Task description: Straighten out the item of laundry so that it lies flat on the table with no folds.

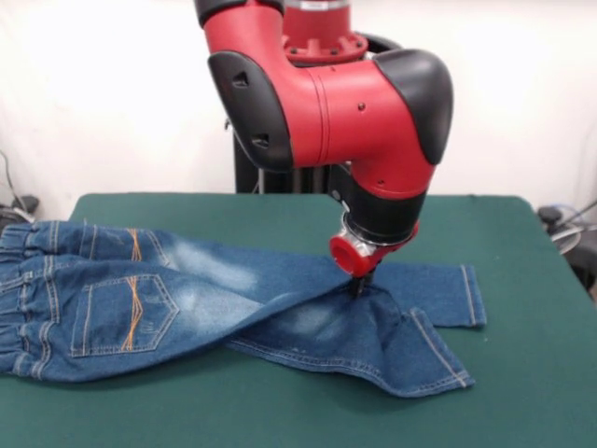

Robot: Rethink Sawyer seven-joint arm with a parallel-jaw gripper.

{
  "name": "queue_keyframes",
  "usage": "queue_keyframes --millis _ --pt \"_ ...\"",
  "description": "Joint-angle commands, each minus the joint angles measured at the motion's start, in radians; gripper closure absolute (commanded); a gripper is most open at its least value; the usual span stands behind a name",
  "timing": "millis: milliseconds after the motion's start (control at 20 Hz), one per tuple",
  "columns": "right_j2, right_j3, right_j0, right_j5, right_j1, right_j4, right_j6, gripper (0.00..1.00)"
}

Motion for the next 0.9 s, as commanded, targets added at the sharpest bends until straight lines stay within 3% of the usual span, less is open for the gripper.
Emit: queue_keyframes --millis 50,300,700,900 --pt "0.071 -0.021 0.000 -0.050 0.006 0.004 0.003 1.00" --pt "0.139 0.063 -0.084 -0.258 -0.008 0.059 0.087 1.00" --pt "0.172 0.103 -0.133 -0.354 0.004 0.122 0.147 1.00" --pt "0.180 0.090 -0.137 -0.315 0.028 0.144 0.098 1.00"
